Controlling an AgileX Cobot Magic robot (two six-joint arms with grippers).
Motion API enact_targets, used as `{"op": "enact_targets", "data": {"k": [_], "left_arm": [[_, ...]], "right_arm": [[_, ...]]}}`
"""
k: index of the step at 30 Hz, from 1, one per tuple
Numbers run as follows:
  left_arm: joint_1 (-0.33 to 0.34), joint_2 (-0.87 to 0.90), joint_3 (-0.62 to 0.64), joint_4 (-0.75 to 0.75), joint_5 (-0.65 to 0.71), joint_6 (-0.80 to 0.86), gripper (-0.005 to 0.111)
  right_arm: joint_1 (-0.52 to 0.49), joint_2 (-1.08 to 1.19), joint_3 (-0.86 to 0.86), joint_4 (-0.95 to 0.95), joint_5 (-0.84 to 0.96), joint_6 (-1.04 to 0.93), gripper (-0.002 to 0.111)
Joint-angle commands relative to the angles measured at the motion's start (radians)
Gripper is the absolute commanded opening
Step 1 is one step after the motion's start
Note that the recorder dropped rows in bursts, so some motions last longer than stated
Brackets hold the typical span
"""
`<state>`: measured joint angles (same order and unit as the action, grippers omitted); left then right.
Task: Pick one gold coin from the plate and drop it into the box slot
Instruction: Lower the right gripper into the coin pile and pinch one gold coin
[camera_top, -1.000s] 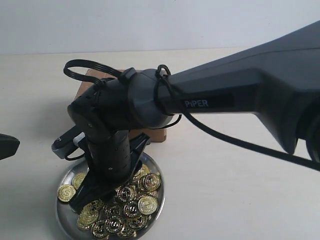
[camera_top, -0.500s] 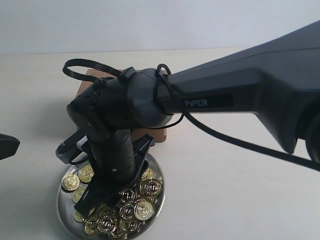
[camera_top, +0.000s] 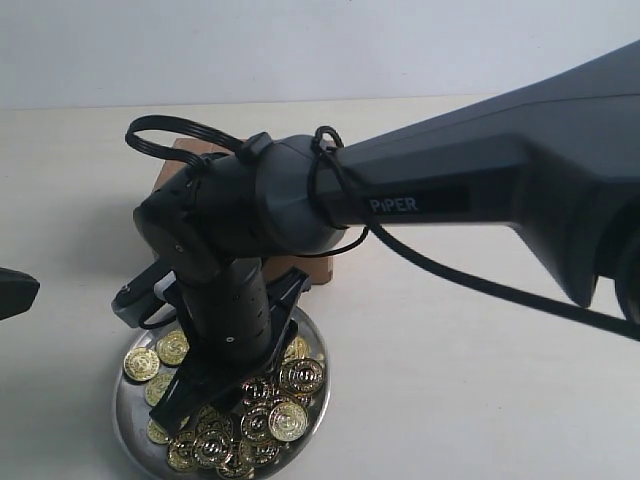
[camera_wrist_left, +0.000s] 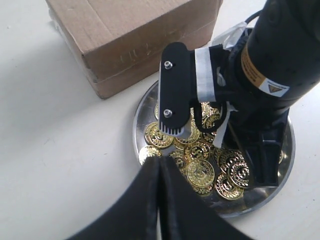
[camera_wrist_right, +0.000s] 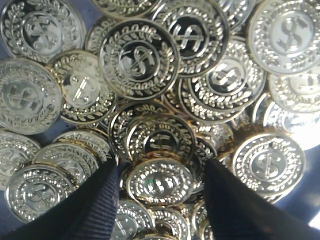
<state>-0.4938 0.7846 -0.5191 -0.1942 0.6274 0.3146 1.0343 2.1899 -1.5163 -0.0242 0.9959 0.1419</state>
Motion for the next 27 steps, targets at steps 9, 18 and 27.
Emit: {"op": "enact_targets", "data": {"k": [9,18,27], "left_arm": [[-0.005,-0.007,-0.005,-0.004,-0.001,0.003,0.000],[-0.005,-0.007,-0.005,-0.004,0.001,0.003,0.000],[-0.005,-0.007,-0.005,-0.004,0.001,0.001,0.000]], "right_arm": [[0.001,-0.011,-0.006,-0.011,0.001,-0.005,0.051],[0.001,0.015,-0.006,-0.037,0.001,0.021,0.051],[0.001,0.020,-0.006,-0.032,0.001,0.021,0.044]]}}
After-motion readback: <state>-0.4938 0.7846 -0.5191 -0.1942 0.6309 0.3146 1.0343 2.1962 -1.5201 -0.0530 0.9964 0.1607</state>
